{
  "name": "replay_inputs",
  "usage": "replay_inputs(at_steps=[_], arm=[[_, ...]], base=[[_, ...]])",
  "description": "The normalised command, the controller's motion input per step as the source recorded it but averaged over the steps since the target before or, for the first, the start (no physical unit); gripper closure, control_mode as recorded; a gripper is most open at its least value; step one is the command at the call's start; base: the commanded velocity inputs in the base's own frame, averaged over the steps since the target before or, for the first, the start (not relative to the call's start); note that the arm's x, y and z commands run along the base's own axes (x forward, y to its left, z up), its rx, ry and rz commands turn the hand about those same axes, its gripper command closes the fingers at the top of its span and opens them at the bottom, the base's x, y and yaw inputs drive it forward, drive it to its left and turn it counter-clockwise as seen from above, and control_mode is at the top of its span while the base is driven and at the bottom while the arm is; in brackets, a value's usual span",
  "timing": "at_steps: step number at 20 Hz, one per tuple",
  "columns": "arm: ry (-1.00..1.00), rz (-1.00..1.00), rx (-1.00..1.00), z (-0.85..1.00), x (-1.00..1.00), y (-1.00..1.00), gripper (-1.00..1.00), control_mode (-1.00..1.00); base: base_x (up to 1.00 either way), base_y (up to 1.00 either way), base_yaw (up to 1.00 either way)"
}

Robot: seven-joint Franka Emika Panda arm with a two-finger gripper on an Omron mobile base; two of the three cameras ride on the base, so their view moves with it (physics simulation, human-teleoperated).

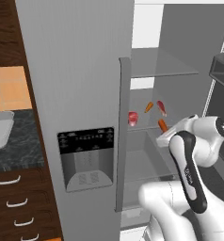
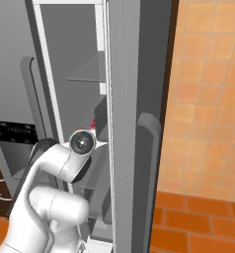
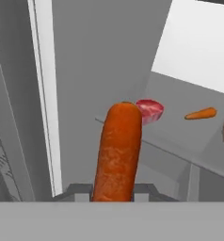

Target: Place one carrot and one steak in each tupperware on the nearby counter, to pack two identical lunches.

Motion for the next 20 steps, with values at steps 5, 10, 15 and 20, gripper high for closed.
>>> replay_inputs(at_steps=[5,10,15,20], arm=[[-0.01,0.06,-0.02,0.43,-0.13,0.19,1.0,-1.0],[0.0,0.0,-0.1,0.12,-0.5,0.21,1.0,1.0],[0.0,0.0,0.0,0.0,0.0,0.0,1.0,1.0],[0.0,0.0,0.0,0.0,0.0,0.0,1.0,1.0]], base=[[0.0,0.0,0.0],[-0.2,0.01,0.01],[-1.0,0.3,0.12],[-0.52,0.97,0.06]])
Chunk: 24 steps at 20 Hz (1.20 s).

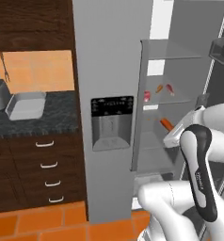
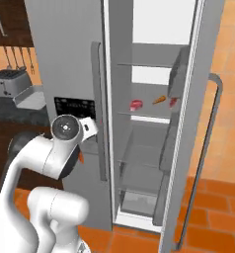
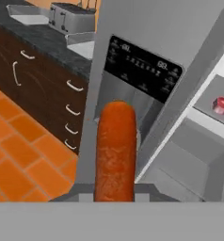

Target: Place one carrot and one steak in each tupperware on the nearby counter, to pack two identical lunches.

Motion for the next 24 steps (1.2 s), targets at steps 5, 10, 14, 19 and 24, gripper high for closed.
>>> replay_inputs(at_steps=[5,10,14,19,24], arm=[[0.0,0.0,0.0,0.0,0.0,0.0,1.0,1.0],[0.0,0.0,0.0,0.0,0.0,0.0,1.0,1.0],[0.0,0.0,0.0,0.0,0.0,0.0,1.0,1.0],[0.0,0.0,0.0,0.0,0.0,0.0,1.0,1.0],[0.0,0.0,0.0,0.0,0.0,0.0,1.0,1.0]], base=[[0.16,1.0,0.0],[0.37,1.0,0.0],[0.67,1.0,-0.01],[0.94,1.0,-0.1],[1.0,0.78,-0.21]])
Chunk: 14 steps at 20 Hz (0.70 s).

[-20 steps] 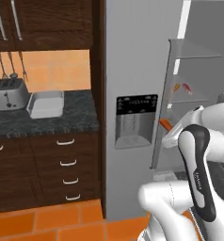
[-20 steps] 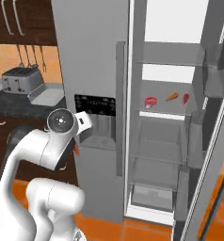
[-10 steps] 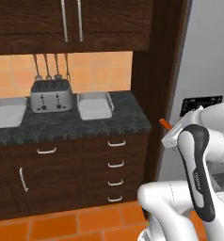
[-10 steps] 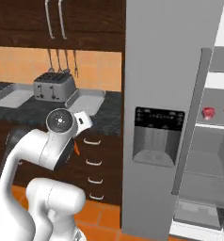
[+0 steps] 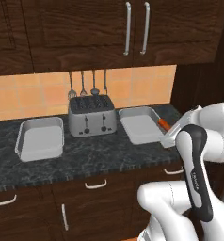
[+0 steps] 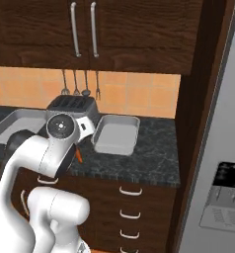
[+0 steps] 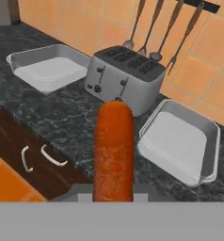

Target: Place one carrot and one steak in each tupperware on the nearby counter, to pack two identical lunches.

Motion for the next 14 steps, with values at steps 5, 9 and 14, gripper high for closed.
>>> replay_inputs(at_steps=[5,9,14], arm=[[0.0,-0.04,0.0,-0.08,0.18,0.0,1.0,-1.0],[0.07,-0.21,0.0,-0.5,0.83,-0.28,1.0,-1.0],[0.16,-0.27,0.0,-0.59,0.6,-0.31,1.0,-1.0]], base=[[0.8,0.19,-0.17],[0.0,0.0,0.0],[0.0,0.0,0.0]])
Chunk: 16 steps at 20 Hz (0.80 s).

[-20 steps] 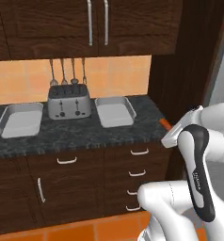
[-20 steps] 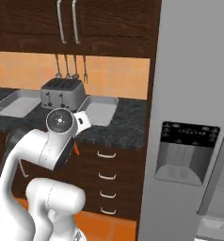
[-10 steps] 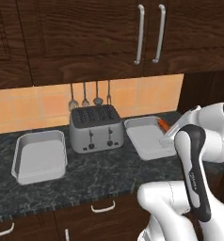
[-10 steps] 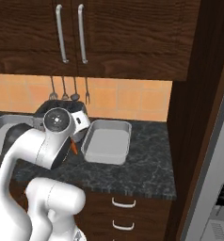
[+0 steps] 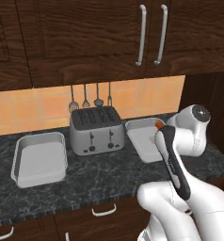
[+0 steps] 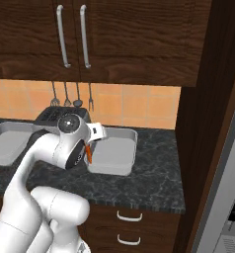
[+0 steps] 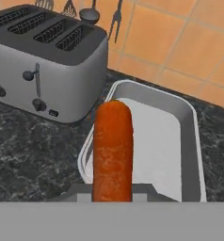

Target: Place one carrot and one steak in each tupperware on the nearby counter, to pack two identical lunches.

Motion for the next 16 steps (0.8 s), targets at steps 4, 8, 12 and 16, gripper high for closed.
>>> replay_inputs(at_steps=[4,8,12,16], arm=[[0.31,-0.17,0.01,-0.5,0.71,-0.1,1.0,-1.0],[0.22,-0.06,0.02,-0.26,0.66,-0.01,1.0,-1.0],[0.08,0.0,0.02,-0.13,0.55,-0.16,1.0,-1.0],[0.0,0.0,0.0,-0.28,0.49,-0.26,1.0,-1.0]], base=[[0.0,0.0,0.0],[0.0,0.0,0.0],[0.0,0.0,0.0],[0.0,0.0,0.0]])
